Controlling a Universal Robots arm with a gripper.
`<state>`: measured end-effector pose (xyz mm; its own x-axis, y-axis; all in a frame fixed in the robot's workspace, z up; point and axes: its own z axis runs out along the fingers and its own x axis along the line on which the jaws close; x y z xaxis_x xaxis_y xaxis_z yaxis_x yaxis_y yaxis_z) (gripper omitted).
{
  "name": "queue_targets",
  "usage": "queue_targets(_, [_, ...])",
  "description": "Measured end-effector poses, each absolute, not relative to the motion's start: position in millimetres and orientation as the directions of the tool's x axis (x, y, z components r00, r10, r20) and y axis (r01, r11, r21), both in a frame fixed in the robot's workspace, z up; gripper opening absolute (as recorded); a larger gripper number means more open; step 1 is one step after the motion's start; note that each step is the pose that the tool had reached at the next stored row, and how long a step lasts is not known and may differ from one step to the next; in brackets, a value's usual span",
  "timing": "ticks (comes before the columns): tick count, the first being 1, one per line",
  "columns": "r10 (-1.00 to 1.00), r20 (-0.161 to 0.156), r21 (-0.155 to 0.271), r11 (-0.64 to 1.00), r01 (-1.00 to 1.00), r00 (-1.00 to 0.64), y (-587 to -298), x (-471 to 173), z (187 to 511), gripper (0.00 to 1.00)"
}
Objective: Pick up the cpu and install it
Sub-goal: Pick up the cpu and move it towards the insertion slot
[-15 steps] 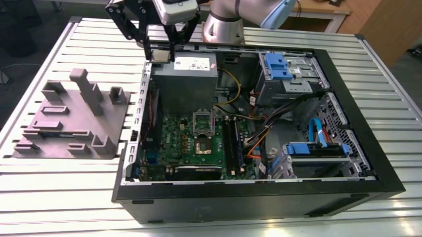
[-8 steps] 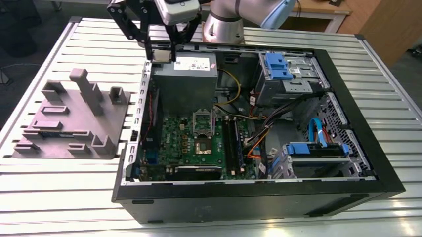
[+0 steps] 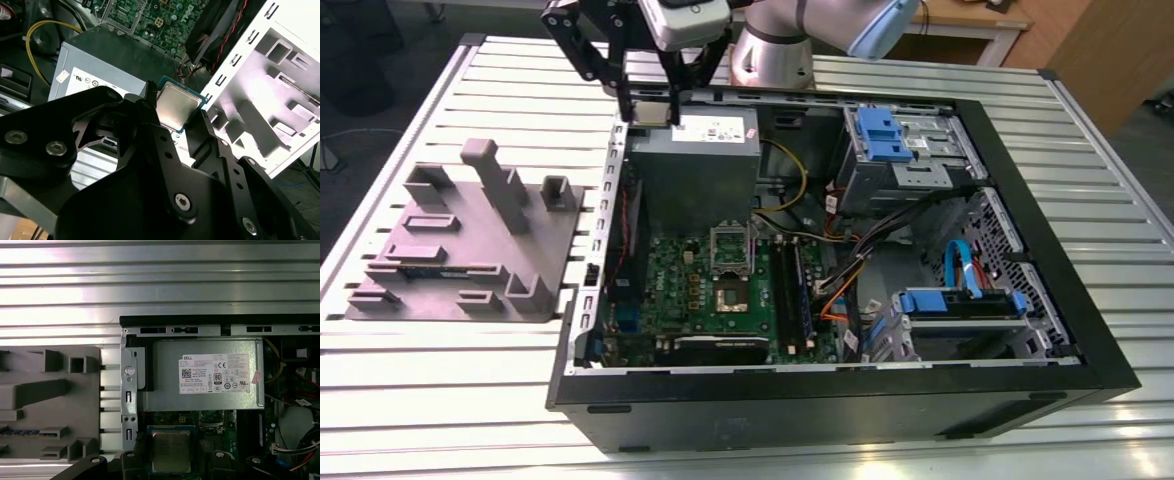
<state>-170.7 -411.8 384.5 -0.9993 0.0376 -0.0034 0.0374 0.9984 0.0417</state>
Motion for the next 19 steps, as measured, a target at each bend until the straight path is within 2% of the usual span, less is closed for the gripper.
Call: queue_targets(19, [0.038, -0.003, 0.042, 0.998, 0.037, -0.999, -411.7, -163.4, 384.5, 0.47])
